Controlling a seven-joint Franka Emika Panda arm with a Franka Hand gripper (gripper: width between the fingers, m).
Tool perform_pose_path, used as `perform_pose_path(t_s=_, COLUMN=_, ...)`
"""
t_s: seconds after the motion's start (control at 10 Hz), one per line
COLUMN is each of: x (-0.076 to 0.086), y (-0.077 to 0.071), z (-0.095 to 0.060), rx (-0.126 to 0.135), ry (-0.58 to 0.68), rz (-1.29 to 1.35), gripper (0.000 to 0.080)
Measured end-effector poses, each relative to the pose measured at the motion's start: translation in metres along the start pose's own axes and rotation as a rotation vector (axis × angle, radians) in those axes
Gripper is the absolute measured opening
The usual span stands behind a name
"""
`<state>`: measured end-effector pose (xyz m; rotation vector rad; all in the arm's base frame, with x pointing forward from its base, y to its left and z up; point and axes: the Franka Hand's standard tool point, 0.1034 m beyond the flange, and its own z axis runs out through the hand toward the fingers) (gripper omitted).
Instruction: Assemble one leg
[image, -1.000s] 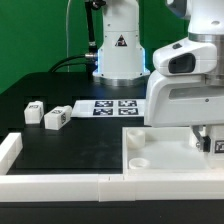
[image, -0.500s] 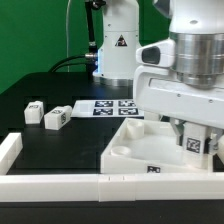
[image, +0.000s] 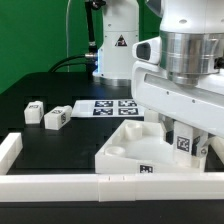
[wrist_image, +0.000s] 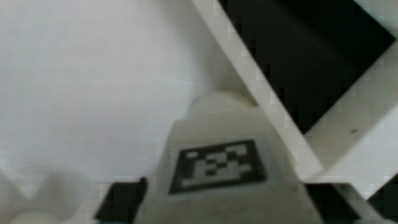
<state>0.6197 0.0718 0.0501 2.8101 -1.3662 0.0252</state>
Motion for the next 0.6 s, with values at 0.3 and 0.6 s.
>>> perform_pose_path(t_s=0.3, x=-0.0001, y=0.0001, z=0.0004, rx=0.0, ry=0.0, rz=0.0, gripper=0.0636)
perform_pose_path(t_s=0.6, x=-0.0002, y=0.0002, z=0.0007, rx=-0.001, ry=0.0, rz=0.0, gripper=0.0649)
